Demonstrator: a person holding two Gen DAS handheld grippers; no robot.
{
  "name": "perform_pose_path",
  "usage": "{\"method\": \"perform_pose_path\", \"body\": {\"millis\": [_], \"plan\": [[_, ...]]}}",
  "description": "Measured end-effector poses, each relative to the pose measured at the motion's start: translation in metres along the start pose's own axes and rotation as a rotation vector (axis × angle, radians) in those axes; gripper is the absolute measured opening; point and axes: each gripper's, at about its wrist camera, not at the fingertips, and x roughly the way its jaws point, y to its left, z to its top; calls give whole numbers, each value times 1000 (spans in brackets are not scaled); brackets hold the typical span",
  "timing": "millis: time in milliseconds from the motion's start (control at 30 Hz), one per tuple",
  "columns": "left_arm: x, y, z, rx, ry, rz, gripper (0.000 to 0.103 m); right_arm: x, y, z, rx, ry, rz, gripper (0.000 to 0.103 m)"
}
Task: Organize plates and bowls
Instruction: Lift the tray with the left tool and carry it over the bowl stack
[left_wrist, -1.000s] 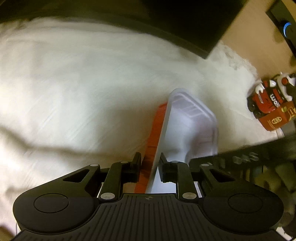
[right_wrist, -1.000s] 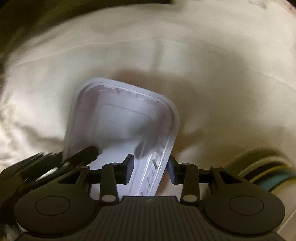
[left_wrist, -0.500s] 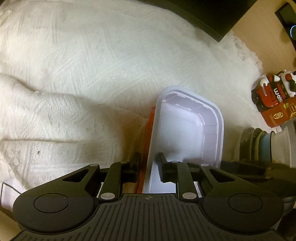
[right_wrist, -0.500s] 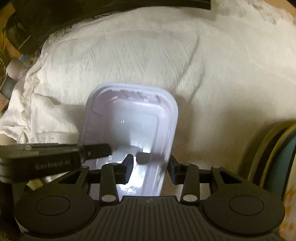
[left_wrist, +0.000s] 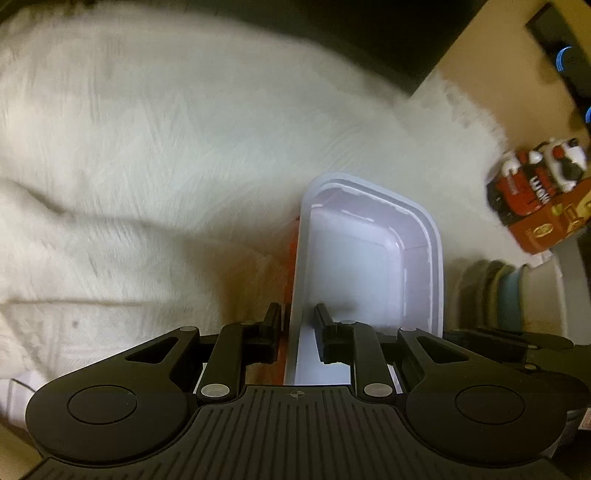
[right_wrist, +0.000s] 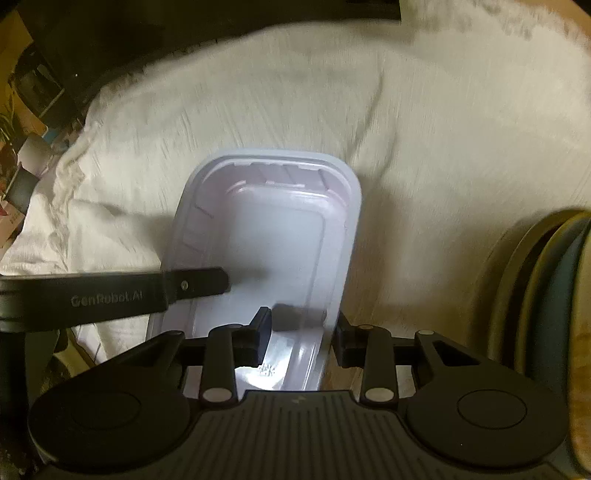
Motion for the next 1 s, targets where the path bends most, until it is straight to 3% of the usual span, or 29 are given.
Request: {"method": "perform_pose_path", "body": {"millis": [233,400,533,733,1000], "plan": [[-78,-50,15,-2,-171,-15,22,-80,-8,14,-19,-151,105,34],[-127,-120,24,68,-271,-31,22,-162,-39,16,-28,-260,176,33],[-139,-182,20,117,-325,-33,23,-218,-69,10,-79,-356,163,34],[-111,-259,20,204,-289,-81,23,-253,-133,-7,-41,-381,102,34],[-72,-301,-1,279,-179,-109,23,-246,-183,-19,7,-311,26,34]]}}
